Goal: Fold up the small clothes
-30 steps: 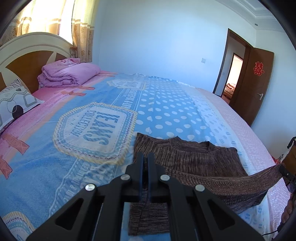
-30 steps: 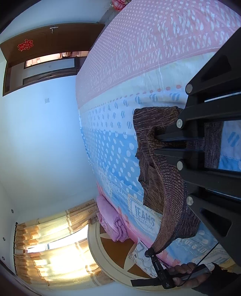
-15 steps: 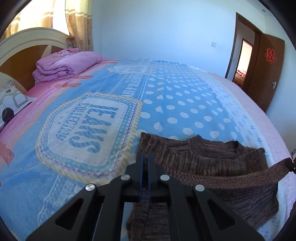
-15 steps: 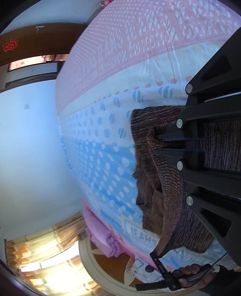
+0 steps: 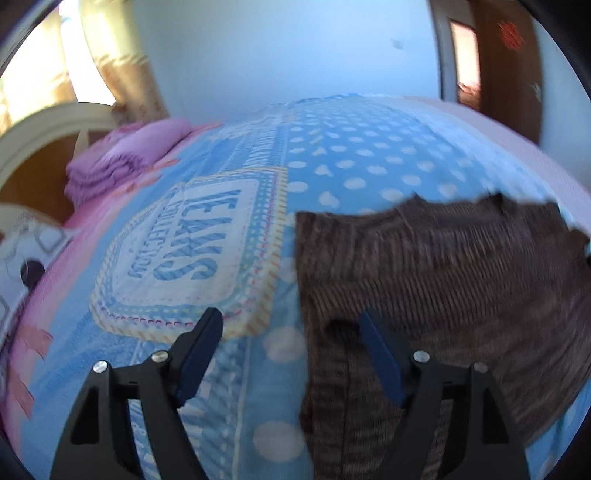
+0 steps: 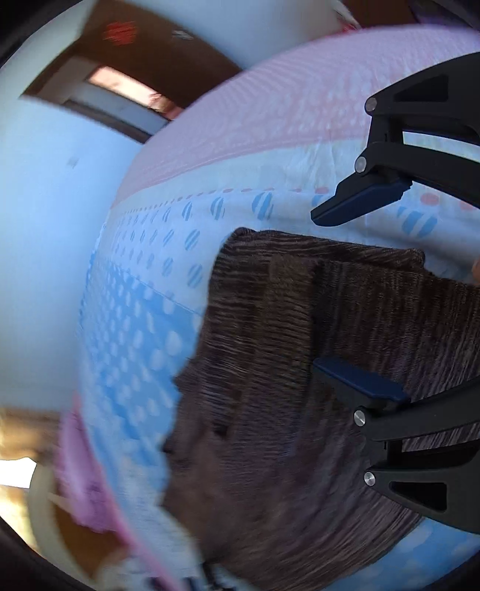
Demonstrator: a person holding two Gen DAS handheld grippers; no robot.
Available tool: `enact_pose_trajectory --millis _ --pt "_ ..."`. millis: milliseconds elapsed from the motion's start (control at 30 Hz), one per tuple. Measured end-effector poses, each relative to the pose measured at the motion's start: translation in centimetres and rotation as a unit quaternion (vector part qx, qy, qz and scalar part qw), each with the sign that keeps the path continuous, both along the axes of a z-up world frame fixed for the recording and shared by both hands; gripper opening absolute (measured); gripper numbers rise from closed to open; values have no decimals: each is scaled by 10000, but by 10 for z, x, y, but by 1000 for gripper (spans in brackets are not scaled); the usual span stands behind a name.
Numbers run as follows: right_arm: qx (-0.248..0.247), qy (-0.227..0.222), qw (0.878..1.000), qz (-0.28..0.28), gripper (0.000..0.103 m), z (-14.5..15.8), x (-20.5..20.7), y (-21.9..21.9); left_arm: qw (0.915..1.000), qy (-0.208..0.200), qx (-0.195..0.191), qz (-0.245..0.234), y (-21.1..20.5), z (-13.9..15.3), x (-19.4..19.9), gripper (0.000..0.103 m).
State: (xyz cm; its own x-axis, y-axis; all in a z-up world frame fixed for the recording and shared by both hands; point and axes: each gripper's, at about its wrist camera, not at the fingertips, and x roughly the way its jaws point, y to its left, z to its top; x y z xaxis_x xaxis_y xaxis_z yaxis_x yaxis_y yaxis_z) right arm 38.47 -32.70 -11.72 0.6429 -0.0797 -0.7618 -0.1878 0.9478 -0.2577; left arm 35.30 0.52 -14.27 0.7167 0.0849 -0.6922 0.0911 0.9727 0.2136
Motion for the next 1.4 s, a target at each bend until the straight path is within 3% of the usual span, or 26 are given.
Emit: enact_pose_trajectory --millis 100,167,300,467,533,633,733,767,833,967,1100,1333,1400 --pt "-829 88 9961 291 74 -18 6 24 9967 148 705 -371 -25 -21 0 80" --pt "-1181 22 9923 371 74 -21 17 35 9940 173 1031 -330 -34 -29 11 82" --pt "-1281 54 9914 258 74 -10 62 37 9928 20 1194 19 -36 -15 50 83" --pt "-514 -354 9967 -520 74 30 97 10 9949 -170 775 620 -9 20 82 87" --pt "-217 -334 9976 -574 74 32 93 0 9949 -238 747 638 1 24 78 98" --pt "-144 -360 9973 -628 74 25 76 -16 9961 -211 636 579 20 21 68 98" --pt "480 -322 9955 -751 74 23 57 -42 9989 -135 203 412 32 14 58 97" --pt "770 -316 9934 -788 74 24 51 -51 9994 -92 -19 348 35 12 54 95" --pt "1284 -288 9877 -844 74 25 42 -69 9990 19 -372 243 36 10 52 83" --pt "1588 -290 9821 -968 72 24 41 -82 9973 236 -690 31 20 2 59 73" --pt "1976 -243 9751 -977 63 22 44 -93 9961 446 -753 -92 4 -11 71 54" --pt "2115 -127 9747 -708 62 14 55 -85 9951 573 -765 -258 -9 -20 77 21" --pt "2187 -12 9741 -581 62 10 60 -80 9958 551 -672 -300 -12 -20 75 19"
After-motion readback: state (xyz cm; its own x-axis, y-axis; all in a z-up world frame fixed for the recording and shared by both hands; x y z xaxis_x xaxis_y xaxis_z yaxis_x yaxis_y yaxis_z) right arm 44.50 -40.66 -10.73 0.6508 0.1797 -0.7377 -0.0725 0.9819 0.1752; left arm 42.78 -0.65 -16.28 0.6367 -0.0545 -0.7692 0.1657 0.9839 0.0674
